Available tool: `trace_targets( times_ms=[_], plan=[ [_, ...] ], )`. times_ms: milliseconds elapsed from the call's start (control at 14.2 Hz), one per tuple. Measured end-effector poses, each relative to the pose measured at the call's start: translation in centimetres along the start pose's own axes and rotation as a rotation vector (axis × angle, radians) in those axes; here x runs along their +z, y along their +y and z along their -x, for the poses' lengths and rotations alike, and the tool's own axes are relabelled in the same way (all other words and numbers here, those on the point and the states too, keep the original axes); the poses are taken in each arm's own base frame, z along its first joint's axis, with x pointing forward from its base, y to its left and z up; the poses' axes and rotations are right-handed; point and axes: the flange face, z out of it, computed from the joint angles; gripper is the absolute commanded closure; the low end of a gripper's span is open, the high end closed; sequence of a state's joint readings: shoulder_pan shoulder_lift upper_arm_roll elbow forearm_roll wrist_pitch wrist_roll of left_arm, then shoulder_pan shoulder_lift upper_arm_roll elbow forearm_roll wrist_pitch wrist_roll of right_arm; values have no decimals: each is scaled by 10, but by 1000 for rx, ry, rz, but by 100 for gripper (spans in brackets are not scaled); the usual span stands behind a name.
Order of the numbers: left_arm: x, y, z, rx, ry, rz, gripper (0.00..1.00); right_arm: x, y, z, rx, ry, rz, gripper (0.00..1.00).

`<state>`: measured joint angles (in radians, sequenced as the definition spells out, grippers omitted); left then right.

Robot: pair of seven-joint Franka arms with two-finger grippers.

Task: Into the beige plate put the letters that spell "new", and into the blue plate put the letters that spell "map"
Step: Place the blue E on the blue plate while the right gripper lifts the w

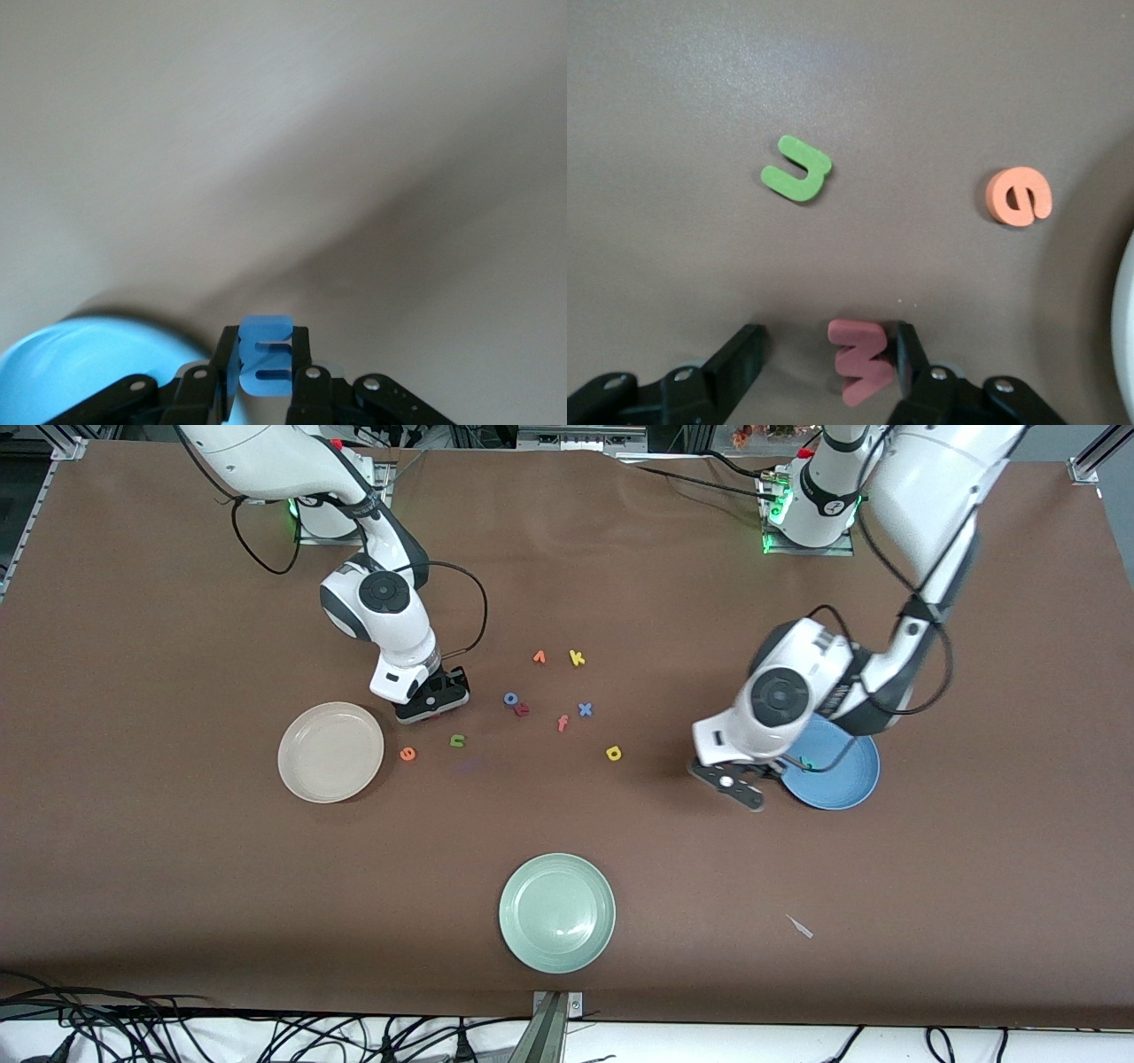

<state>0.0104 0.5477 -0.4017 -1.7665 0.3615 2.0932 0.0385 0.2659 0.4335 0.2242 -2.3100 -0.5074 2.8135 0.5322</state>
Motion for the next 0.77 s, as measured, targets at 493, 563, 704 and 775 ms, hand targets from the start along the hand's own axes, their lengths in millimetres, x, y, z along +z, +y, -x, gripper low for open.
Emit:
trace_targets(
  times_ms=[493, 563, 704, 775],
  plan=[
    [58, -105, 81, -5, -175, 89, 72, 6, 28, 0, -21, 8, 12, 58],
    [68, -103, 89, -4, -195, 101, 44, 7, 30, 1, -21, 9, 12, 58],
    [79, -104, 97, -9, -201, 112, 0, 7, 31, 1, -20, 8, 12, 65],
    [80, -107, 98, -14, -190, 112, 0, 7, 31, 1, -20, 8, 12, 71]
  ],
)
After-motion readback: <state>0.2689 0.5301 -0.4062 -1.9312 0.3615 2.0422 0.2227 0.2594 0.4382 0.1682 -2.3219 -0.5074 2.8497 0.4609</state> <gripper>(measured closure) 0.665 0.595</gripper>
